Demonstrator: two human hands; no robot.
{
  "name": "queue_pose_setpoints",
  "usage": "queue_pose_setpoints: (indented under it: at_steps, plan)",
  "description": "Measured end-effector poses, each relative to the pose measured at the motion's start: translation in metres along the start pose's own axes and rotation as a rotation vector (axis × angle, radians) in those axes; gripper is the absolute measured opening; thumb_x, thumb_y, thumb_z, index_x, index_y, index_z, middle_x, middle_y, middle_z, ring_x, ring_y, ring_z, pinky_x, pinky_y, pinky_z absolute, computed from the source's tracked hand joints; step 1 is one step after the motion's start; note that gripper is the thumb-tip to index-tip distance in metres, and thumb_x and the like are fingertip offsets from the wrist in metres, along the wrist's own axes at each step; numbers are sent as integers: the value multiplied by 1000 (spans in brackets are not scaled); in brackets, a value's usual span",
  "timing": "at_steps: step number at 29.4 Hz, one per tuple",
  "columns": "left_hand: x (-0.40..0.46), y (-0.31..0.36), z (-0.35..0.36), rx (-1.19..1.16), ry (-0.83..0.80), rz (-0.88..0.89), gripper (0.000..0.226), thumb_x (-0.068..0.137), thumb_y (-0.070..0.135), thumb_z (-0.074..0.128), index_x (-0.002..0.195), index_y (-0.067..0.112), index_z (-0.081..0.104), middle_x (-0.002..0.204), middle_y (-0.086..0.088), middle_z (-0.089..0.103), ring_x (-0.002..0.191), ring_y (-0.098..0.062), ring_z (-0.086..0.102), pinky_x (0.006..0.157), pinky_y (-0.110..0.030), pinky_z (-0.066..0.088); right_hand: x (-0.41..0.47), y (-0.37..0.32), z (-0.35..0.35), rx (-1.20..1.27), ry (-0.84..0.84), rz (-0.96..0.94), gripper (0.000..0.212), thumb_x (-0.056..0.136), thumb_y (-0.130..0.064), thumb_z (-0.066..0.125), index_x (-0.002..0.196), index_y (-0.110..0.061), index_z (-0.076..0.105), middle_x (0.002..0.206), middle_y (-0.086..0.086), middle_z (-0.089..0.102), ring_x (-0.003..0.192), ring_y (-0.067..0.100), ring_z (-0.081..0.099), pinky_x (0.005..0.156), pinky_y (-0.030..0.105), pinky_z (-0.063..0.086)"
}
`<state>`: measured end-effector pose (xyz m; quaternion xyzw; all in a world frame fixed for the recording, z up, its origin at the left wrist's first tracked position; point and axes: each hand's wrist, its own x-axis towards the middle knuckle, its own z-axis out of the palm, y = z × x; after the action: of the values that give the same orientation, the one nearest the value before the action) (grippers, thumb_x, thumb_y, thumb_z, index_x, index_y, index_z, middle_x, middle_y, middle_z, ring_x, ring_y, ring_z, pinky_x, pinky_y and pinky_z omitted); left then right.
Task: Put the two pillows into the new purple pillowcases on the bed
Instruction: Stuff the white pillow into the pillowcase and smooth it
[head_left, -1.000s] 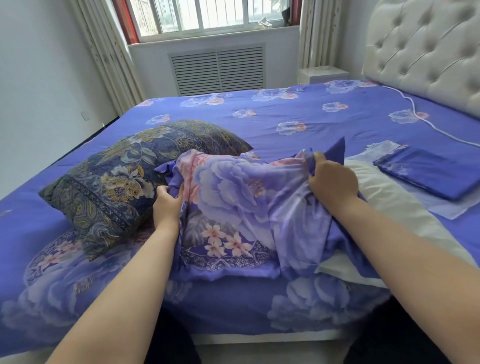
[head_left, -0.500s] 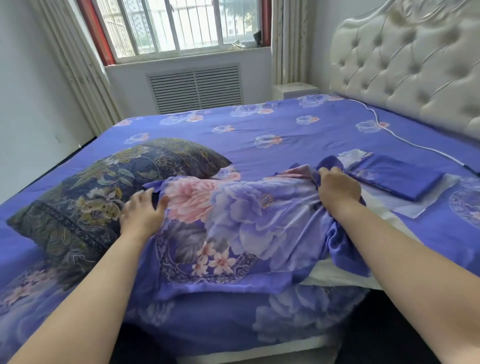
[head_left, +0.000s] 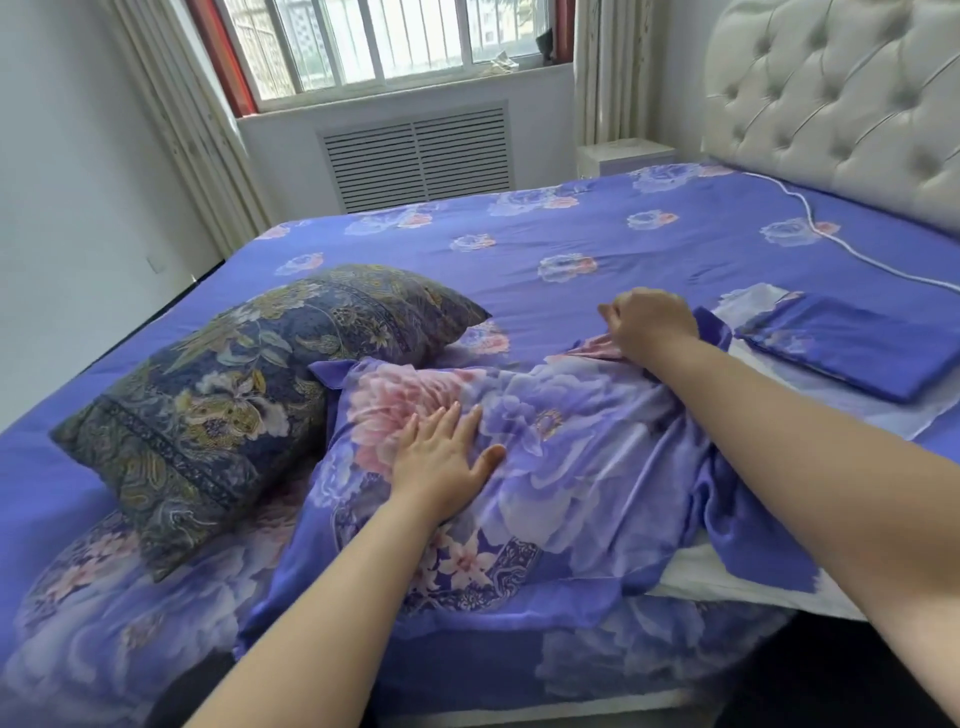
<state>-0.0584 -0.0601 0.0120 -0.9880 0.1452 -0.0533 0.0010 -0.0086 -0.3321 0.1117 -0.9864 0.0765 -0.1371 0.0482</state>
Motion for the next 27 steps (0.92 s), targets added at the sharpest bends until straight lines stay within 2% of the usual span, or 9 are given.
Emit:
queue_pose_setpoints:
  at_steps: [4, 8, 10, 13, 16, 20, 23, 25, 27]
  plan:
    - [-12, -3, -1, 5, 18, 2, 86, 75, 73, -3, 148, 34, 21, 155, 5, 27, 142, -16, 24, 115, -39, 15, 20, -6, 19, -21, -333, 126, 62, 82, -66, 52, 115, -14, 57, 127, 13, 56, 115, 32, 53, 97, 39, 40]
    - [14, -18, -24, -127, 31, -13, 43, 95, 53, 31, 117, 27, 58, 124, -4, 61, 116, -26, 54, 89, -35, 40, 4, -19, 19, 38, -561, -83, 38, 88, -54, 52, 109, -23, 62, 112, 7, 62, 95, 27, 54, 87, 30, 42]
    - [40, -29, -39, -125, 141, -54, 30, 97, 36, 40, 106, 20, 63, 115, -10, 63, 107, -29, 56, 83, -36, 39, -6, -20, 18, 106, -572, -165, 31, 93, -39, 52, 118, -23, 61, 111, 11, 62, 91, 26, 53, 78, 27, 36]
    - [75, -51, -51, -76, 194, -127, 35, 95, 32, 43, 125, 18, 57, 134, -9, 51, 123, -30, 44, 100, -38, 34, -13, -8, 34, 149, -589, -165, 29, 92, -37, 53, 106, -14, 64, 112, 12, 66, 86, 26, 55, 73, 27, 37]
    - [89, -61, -42, -2, 31, -241, 46, 97, 40, 32, 127, 12, 52, 136, -14, 51, 126, -33, 45, 105, -40, 32, -10, 8, 38, 407, -483, -1, 37, 94, -45, 46, 98, -13, 66, 110, 11, 64, 100, 27, 58, 80, 29, 39]
    - [73, -51, -28, -40, 108, -254, 42, 98, 36, 28, 113, 12, 59, 124, -15, 59, 115, -35, 52, 94, -41, 37, 8, 20, 30, 794, -249, 276, 39, 99, -31, 41, 111, 0, 63, 120, 20, 58, 114, 29, 52, 84, 29, 35]
    - [68, -42, -24, -91, 263, -239, 42, 96, 37, 36, 125, 14, 55, 128, -13, 56, 118, -34, 50, 98, -42, 35, 9, 14, 28, 933, -370, 192, 22, 92, -27, 55, 101, -12, 68, 102, 7, 66, 96, 21, 58, 68, 18, 44]
    - [67, -33, -25, -146, 405, -166, 45, 96, 38, 37, 133, 16, 49, 138, -8, 48, 126, -30, 44, 108, -45, 26, 11, 12, 24, 817, -486, -6, 23, 85, -32, 64, 94, -12, 70, 93, 2, 69, 88, 17, 60, 73, 24, 47]
    - [67, -27, -27, -152, 462, -123, 47, 96, 41, 34, 138, 22, 44, 146, -2, 40, 135, -24, 35, 113, -48, 17, 19, 29, 19, 573, -281, -41, 30, 83, -37, 64, 96, -9, 69, 99, 10, 70, 90, 21, 63, 77, 30, 45]
